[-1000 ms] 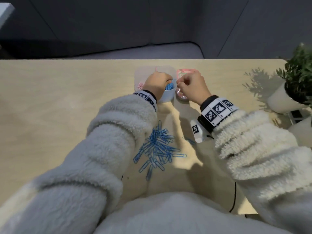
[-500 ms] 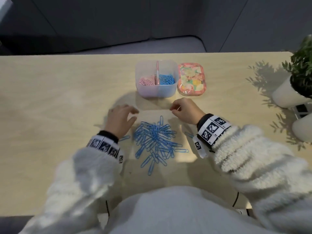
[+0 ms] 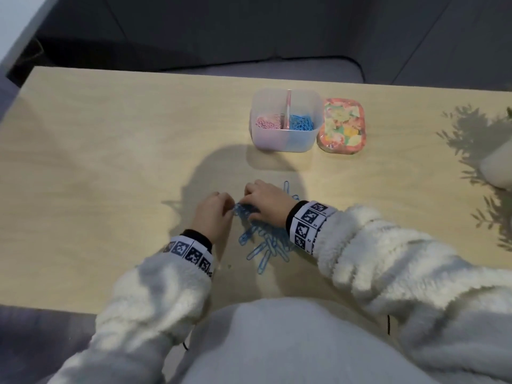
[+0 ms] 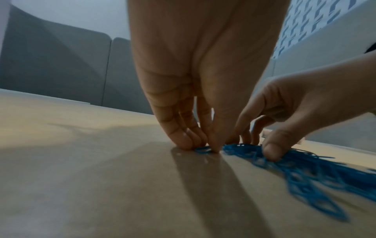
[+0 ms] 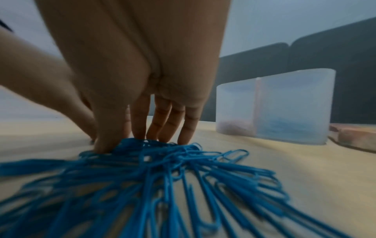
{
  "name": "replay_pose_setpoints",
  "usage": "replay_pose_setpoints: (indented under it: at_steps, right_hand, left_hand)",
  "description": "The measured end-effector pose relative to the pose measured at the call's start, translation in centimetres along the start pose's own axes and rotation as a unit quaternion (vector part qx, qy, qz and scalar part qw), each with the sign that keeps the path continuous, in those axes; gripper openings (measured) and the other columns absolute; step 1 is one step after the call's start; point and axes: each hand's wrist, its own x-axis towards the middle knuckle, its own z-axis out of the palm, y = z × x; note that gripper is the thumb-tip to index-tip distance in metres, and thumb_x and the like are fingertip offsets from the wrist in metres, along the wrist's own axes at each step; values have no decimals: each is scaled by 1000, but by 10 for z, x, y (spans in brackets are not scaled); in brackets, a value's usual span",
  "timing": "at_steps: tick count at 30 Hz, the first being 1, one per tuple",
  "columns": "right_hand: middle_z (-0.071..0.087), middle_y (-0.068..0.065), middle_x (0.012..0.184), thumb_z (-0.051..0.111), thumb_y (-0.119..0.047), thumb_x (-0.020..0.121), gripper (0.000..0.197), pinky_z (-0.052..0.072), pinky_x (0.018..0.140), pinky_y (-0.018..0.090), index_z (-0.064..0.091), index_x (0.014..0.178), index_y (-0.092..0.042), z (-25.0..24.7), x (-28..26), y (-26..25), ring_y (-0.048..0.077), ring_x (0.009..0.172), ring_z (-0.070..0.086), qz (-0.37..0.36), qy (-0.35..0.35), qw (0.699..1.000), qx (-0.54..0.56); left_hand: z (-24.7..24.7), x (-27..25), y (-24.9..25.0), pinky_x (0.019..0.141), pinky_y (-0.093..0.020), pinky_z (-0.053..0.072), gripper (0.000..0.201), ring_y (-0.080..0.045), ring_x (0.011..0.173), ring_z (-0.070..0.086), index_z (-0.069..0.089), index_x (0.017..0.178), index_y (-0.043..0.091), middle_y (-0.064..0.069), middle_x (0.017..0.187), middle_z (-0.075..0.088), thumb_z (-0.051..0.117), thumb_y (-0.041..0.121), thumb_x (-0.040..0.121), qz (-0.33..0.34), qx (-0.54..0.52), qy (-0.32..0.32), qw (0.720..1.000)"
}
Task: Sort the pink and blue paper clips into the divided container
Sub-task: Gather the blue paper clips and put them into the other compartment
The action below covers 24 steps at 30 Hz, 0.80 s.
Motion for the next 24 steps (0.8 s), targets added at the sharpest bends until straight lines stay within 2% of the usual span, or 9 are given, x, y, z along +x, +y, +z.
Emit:
replay_pose_setpoints:
  at_steps: [2, 5, 7, 10, 12, 15, 19, 21, 24]
  right_hand:
    - [55, 9, 116, 57, -25, 87, 35, 41, 91, 40, 58, 121, -15, 4, -5, 1, 27, 110, 46, 5, 15, 1000, -20]
    - [59, 9, 115, 52, -21, 90, 27, 37, 89, 38, 60, 115, -13, 5, -11, 4, 28, 110, 47, 28, 34, 999, -28]
    - [60, 8, 115, 50, -21, 91, 25, 35, 88, 38, 61, 112, -13, 6, -14, 6, 28, 110, 48, 42, 37, 998, -30]
    - [61, 5, 114, 50, -23, 91, 22, 31, 93, 38, 62, 109, -16, 8, -20, 11, 27, 112, 47, 68, 49, 996, -34]
    - [63, 2, 111, 52, -25, 91, 20, 27, 96, 38, 63, 106, -19, 9, -26, 16, 25, 111, 47, 96, 71, 993, -24]
    - [67, -1, 101, 56, -26, 88, 16, 26, 96, 38, 67, 98, -20, 3, -34, 23, 23, 105, 50, 132, 120, 982, 61]
    - [69, 2, 88, 64, -21, 83, 12, 43, 80, 33, 70, 90, -13, -26, -41, 36, 16, 79, 55, 158, 207, 940, 219]
    - [66, 5, 83, 64, -18, 84, 11, 41, 67, 26, 69, 89, -9, -49, -38, 48, 13, 71, 52, 179, 243, 924, 233]
    - [64, 10, 86, 63, -12, 83, 10, 41, 71, 26, 67, 88, -4, -85, -29, 76, 17, 75, 52, 237, 312, 889, 237]
  left_hand:
    - [4, -3, 7, 78, -33, 46, 23, -29, 88, 58, 63, 101, 7, -12, 94, 59, 62, 19, 81, 17, -19, -14, 1000]
    - [7, -10, 11, 83, -35, 48, 58, -23, 90, 55, 58, 113, 10, -9, 99, 54, 77, 39, 67, 46, -2, -68, 997]
    - [10, -11, 11, 85, -34, 45, 71, -24, 96, 51, 54, 118, 11, -9, 105, 52, 83, 39, 59, 55, 33, -83, 994]
    - [12, -8, 12, 83, -30, 42, 57, -25, 97, 55, 56, 116, 10, -10, 107, 55, 80, 23, 66, 51, 16, -73, 996]
    - [10, -6, 14, 77, -23, 38, 43, -20, 88, 55, 59, 111, 9, -9, 103, 59, 75, 16, 71, 52, -5, -74, 996]
    - [8, 0, 14, 73, -22, 38, 30, -17, 82, 55, 62, 103, 9, -9, 98, 65, 71, 12, 75, 60, -14, -79, 995]
    - [6, 6, 17, 76, -25, 39, 21, -27, 94, 59, 63, 99, 5, -13, 101, 64, 68, 11, 79, 66, 21, -100, 993]
    - [7, 8, 20, 80, -29, 40, 20, -30, 98, 56, 61, 101, 4, -15, 106, 60, 64, 10, 82, 74, 51, -108, 990]
    - [8, 8, 25, 85, -36, 40, 20, -33, 100, 55, 58, 104, 2, -17, 111, 54, 59, 8, 84, 88, 92, -112, 985]
